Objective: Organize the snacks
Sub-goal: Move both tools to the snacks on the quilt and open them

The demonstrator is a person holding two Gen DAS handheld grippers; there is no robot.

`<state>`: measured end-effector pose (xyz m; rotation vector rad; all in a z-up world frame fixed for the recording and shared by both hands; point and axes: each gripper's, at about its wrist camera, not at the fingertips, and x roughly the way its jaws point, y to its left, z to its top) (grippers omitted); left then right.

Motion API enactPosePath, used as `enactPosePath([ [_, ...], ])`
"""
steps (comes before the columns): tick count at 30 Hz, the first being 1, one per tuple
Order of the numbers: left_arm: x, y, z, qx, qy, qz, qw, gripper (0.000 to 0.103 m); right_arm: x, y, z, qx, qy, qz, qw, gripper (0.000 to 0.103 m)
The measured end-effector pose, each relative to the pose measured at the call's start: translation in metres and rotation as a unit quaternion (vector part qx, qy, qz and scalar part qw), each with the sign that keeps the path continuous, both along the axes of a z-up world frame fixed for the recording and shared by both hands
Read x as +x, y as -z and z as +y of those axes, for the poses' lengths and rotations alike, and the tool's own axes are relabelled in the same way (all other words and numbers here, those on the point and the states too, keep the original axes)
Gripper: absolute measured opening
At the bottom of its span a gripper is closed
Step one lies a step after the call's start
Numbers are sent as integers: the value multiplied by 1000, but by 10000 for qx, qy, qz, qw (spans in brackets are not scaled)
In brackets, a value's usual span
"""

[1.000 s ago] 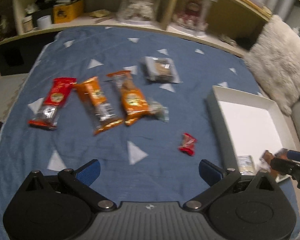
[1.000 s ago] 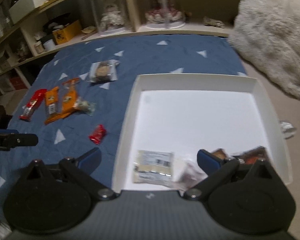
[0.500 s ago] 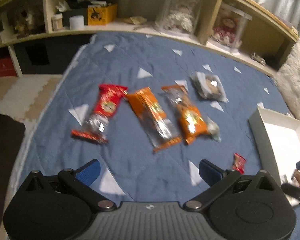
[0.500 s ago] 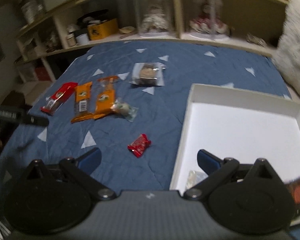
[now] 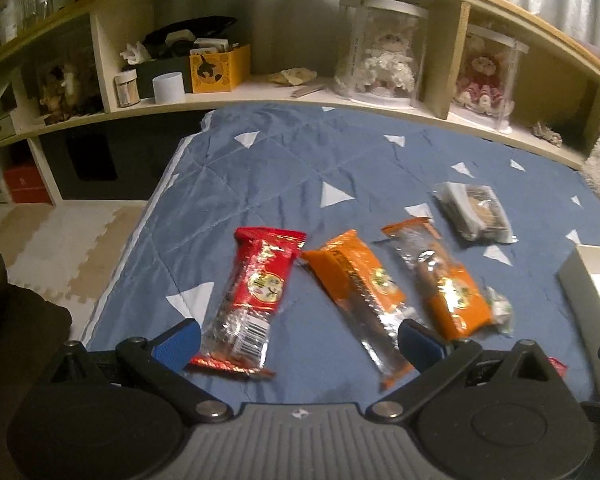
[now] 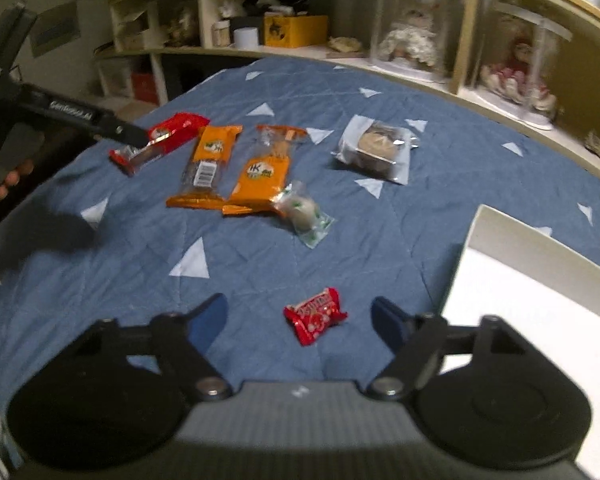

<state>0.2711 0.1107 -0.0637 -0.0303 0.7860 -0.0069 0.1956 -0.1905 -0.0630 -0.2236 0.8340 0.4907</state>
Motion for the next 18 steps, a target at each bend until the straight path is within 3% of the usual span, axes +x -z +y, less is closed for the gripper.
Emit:
enactPosePath([
  [6,15,13,20,-147,-180,-148,9996,103,18,13,0,-17,-294,45,9996,71],
  [12,26,26,36,-590,-224,-182,9978,102,37,28,3,66,-381,324,9987,66],
  [18,33,33,35,-579,-102,-43,9983,86,37,38,9,-39,-606,637,9961,61],
])
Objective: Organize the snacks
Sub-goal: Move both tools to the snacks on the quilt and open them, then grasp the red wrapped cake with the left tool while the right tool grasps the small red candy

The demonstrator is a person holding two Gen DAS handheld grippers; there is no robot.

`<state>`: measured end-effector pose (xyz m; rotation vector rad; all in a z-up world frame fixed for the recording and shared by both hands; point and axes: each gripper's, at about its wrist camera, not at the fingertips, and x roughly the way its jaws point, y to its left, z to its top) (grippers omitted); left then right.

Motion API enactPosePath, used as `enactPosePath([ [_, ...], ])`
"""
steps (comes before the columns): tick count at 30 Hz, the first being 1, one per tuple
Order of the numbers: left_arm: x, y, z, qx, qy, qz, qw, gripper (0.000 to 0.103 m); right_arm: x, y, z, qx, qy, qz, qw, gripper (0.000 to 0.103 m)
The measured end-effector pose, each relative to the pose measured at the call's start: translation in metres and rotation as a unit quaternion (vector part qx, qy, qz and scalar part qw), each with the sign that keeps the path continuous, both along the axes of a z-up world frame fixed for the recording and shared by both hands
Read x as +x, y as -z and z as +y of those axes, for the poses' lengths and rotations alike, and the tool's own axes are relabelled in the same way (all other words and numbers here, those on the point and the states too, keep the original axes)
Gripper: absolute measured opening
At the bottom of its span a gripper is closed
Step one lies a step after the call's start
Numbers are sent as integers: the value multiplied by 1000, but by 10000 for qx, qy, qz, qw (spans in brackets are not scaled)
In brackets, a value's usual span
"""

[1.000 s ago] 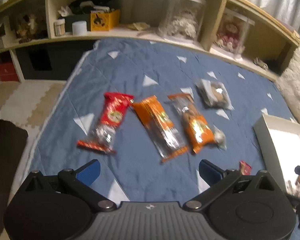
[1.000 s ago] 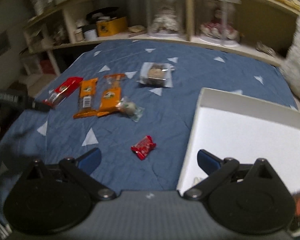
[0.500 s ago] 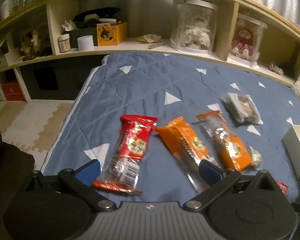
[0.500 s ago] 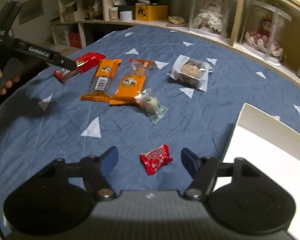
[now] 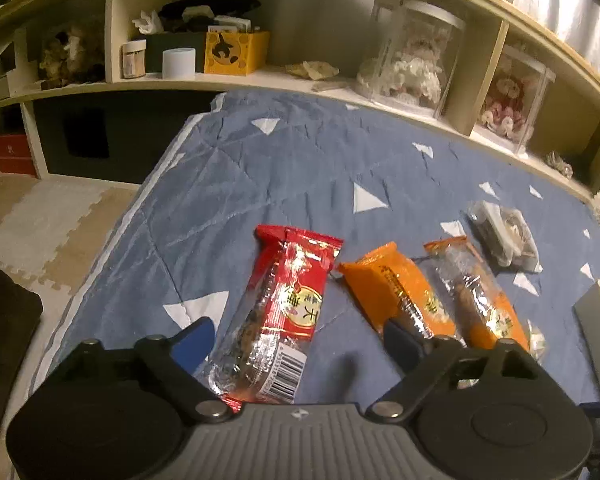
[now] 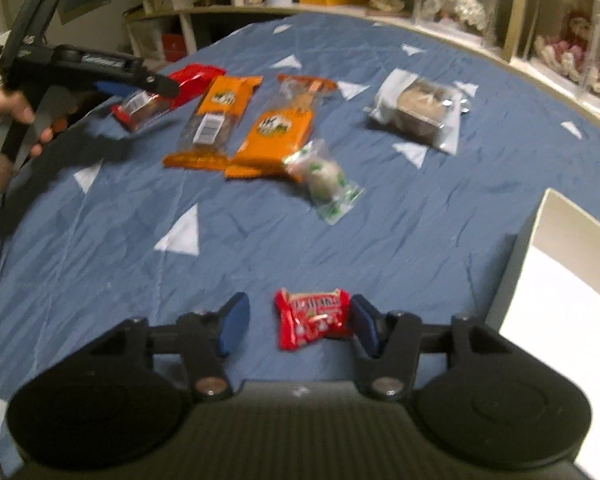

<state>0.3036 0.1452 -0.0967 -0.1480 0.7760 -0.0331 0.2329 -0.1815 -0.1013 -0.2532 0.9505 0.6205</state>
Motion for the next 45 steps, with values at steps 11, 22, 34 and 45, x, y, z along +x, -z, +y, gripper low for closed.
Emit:
enactPosePath([
  [11,-8,-6,-11,908,54,607,9940,44,-5,1,3,208,130,382,9990,55],
  [22,-54,-9,-24,770,656,1434,9845,44,6,6,-13,1169,1446,875,9787,63],
  [34,-63,-3,-59,734,1183,1809,9736,56,2,8,-8,1267,1888,754,9709,74],
  [45,-46,-6,-46,-167,-66,1601,9869,56,12,17,-6,1551,2194,970,9583,62],
])
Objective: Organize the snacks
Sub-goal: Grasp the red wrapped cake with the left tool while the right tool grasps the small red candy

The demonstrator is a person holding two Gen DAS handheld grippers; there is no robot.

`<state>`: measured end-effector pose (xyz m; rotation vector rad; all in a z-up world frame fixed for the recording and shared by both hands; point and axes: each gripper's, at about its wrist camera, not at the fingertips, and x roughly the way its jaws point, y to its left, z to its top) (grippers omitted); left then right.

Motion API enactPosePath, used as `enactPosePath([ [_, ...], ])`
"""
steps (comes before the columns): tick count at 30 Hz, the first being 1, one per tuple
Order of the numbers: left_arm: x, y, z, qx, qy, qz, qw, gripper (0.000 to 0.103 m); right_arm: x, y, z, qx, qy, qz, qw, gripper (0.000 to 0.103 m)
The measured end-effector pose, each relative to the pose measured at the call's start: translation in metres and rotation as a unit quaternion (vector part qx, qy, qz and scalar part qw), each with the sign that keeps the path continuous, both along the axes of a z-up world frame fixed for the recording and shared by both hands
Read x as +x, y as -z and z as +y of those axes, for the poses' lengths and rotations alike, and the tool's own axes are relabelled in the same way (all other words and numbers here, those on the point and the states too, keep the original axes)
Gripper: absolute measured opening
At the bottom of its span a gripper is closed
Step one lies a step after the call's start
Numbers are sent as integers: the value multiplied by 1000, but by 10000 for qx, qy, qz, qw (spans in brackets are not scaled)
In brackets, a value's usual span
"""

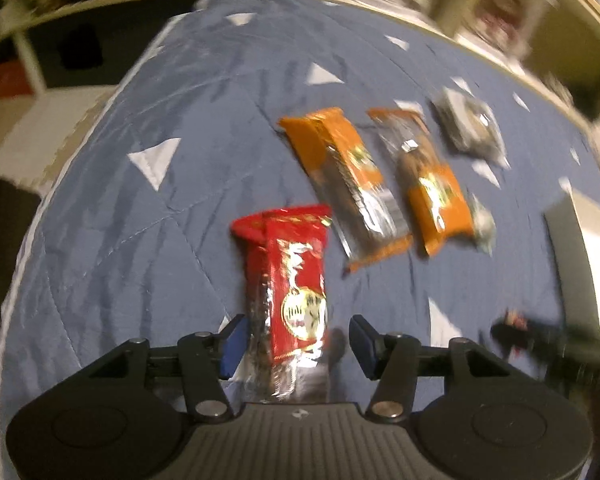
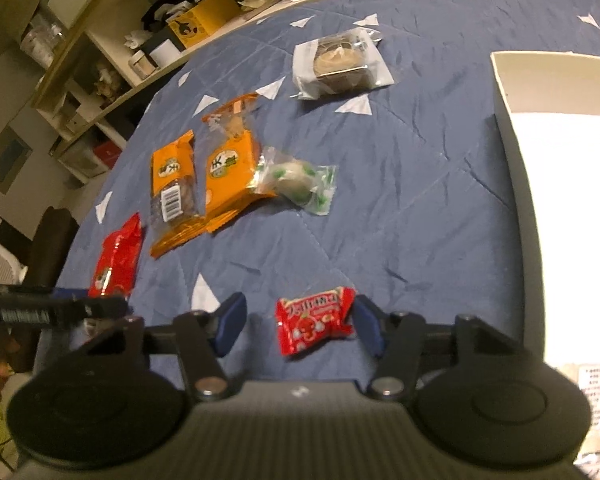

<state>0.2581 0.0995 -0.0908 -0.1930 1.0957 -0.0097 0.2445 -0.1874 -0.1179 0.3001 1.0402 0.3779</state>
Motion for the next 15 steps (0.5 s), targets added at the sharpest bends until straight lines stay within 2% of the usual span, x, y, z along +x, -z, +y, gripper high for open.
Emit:
enactPosePath([
  [5,10,5,-6,199,-120,-14,9997,56,-3,0,5,-362,-224,-164,9990,50],
  [11,13,7,-8,351,62,27,9994,54,-10,-2,11,-656,-582,-380,9954,47],
  [13,14,7,-9,484,140,36,9987,45,-13,-3,14,-733,-720,-442,9937,47],
  [15,13,7,-9,511,165,17,9986,45,-16,-4,19,-843,-850,-519,9915,46],
])
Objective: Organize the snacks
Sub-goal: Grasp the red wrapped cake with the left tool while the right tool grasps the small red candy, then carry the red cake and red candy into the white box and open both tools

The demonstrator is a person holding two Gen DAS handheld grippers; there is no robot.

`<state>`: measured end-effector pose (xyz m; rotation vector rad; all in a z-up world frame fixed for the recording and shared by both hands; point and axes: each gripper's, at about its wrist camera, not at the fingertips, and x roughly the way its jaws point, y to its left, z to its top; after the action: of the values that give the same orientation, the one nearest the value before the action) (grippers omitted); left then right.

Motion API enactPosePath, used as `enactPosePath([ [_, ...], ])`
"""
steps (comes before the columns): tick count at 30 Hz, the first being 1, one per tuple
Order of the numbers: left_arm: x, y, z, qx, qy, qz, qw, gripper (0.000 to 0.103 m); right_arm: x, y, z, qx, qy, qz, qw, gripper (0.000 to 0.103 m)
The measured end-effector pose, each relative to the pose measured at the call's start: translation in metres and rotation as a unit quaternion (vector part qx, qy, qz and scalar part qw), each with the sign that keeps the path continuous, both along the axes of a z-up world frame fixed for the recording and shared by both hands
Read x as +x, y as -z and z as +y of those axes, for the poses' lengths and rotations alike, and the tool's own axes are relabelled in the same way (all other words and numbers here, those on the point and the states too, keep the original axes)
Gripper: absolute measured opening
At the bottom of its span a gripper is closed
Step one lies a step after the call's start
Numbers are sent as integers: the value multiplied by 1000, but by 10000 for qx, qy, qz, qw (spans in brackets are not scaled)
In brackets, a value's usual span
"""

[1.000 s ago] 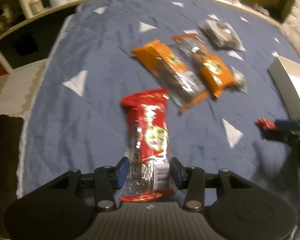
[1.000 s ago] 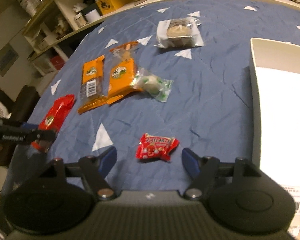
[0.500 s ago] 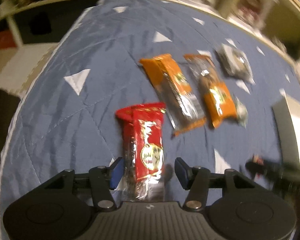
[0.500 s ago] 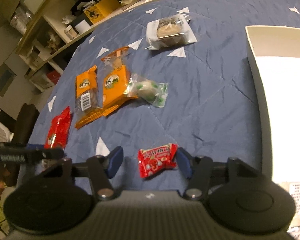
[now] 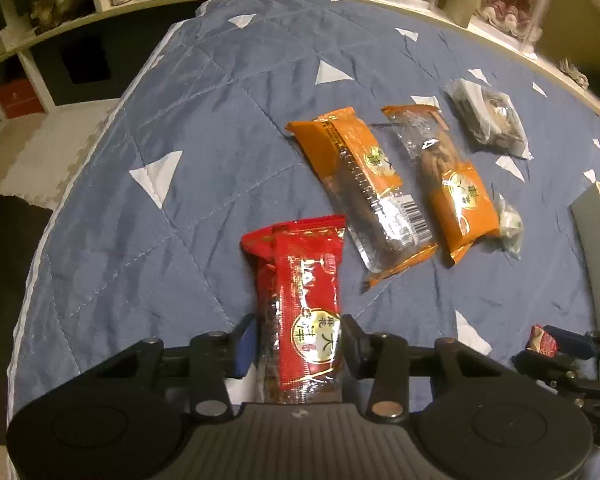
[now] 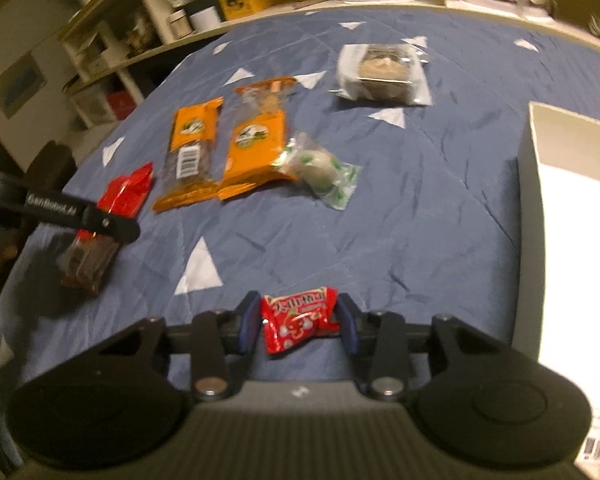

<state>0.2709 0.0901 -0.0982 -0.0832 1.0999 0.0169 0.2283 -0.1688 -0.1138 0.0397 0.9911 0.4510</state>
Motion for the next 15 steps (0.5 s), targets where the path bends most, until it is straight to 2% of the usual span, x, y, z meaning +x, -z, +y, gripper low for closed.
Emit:
enactPosePath([
  [6,-9,-6,-2,-16,-78,-117,9999,41,-5,-4,7,-150,-214,-124,9996,46],
  [15,-31,-35,-12,-87,-111,-598,9981,41,-12,-27,-8,25,-14,-317,9995,45],
])
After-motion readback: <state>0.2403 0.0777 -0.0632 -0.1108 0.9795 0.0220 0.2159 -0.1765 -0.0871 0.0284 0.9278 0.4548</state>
